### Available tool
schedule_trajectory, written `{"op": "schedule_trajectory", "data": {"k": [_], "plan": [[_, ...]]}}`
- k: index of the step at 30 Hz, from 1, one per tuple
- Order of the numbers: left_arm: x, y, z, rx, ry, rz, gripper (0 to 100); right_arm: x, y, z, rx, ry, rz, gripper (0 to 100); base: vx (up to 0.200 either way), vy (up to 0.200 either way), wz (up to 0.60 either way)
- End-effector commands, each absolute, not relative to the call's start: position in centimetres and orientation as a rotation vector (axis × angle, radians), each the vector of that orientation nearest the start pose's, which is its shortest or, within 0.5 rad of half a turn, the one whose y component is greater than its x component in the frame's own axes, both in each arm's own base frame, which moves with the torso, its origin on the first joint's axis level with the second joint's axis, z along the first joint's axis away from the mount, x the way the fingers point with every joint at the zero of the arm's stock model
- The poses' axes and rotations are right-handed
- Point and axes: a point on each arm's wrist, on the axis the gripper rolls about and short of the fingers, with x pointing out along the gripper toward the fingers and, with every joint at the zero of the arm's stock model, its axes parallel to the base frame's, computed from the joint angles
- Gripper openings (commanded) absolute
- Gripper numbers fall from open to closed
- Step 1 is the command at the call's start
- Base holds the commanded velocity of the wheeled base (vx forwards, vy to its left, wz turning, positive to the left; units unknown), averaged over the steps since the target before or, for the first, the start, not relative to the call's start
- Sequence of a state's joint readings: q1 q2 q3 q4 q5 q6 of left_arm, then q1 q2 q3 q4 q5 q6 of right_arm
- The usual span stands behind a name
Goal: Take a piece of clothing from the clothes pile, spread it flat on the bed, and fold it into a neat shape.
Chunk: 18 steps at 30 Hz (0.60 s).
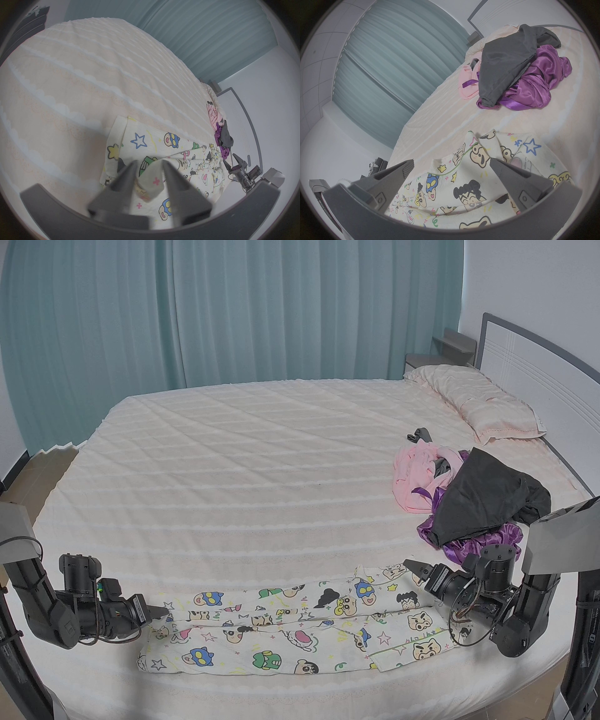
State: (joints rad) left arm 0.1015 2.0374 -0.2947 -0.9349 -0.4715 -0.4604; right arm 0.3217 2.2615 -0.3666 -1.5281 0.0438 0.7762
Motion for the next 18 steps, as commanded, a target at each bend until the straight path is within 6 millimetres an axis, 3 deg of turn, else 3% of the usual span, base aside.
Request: {"op": "schedule_trajectory", "data": {"k": [1,11,18], "plan": [[24.8,1.5,1.2,-0.672,0.850,-0.162,0,28.7,9.7,0.4,0.705,0.489,0.202,100,0.000,0.000,0.00],[24.7,1.4,2.8,-0.677,0.792,-0.173,0,28.6,10.3,0.8,0.697,0.475,0.221,100,0.000,0.000,0.00],[24.7,1.3,3.3,-0.696,0.778,-0.176,0,29.7,11.4,2.5,0.653,0.457,0.259,100,0.000,0.000,0.00]]}}
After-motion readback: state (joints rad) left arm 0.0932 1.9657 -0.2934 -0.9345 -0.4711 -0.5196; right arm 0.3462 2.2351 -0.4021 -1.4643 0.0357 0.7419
